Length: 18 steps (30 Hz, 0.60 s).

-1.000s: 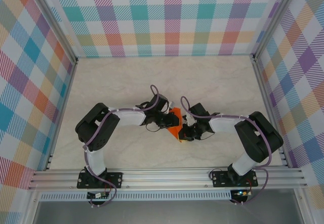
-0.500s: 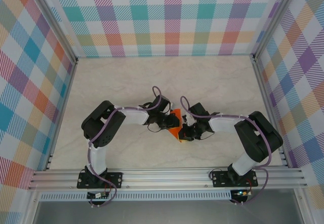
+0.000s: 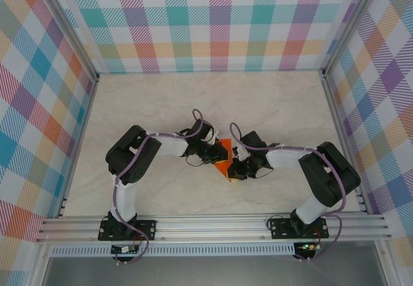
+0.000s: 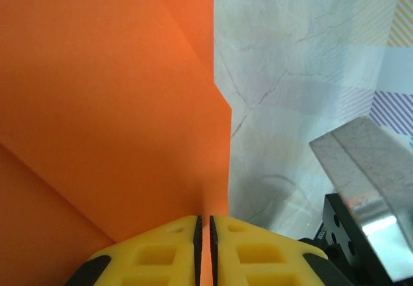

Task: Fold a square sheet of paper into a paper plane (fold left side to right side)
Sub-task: Fourth fold the wing at the center of the table.

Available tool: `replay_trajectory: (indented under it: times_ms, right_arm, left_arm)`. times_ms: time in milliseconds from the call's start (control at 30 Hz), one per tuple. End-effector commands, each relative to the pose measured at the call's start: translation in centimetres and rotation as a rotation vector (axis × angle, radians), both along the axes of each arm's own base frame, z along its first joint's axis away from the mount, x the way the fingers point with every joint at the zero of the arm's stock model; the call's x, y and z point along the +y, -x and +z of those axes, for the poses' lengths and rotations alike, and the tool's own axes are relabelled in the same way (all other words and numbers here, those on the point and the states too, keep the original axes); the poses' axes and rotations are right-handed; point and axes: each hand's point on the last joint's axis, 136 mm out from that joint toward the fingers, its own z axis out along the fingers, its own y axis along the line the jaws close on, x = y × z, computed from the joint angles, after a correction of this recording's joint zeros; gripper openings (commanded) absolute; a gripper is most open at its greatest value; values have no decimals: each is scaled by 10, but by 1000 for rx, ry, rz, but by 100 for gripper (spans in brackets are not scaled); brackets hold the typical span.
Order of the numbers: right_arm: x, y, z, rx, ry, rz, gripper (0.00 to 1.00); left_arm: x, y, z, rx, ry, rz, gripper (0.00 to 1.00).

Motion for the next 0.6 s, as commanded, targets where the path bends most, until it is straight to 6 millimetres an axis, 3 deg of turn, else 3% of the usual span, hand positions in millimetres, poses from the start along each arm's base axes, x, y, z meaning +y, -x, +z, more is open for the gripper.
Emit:
replay_trajectory:
  times_ms: [0, 200, 367, 467, 567]
  right_arm:
    - [-54, 45, -49, 157, 286, -6, 0]
    - [-52, 44, -47, 141, 260, -9, 0]
    - [-37, 35, -34, 86, 168, -7, 0]
    - [-20, 21, -13, 10, 61, 1, 7]
    - [-7, 4, 16, -102, -20, 1, 21]
  left_arm:
    - [43, -63, -25, -87, -117, 139, 16]
    - [52, -102, -10, -96, -80, 158, 18]
    - [53, -119, 15, -125, -42, 172, 21]
    - [54, -121, 40, -158, -8, 173, 26]
    - [63, -115, 64, -194, 9, 190, 32]
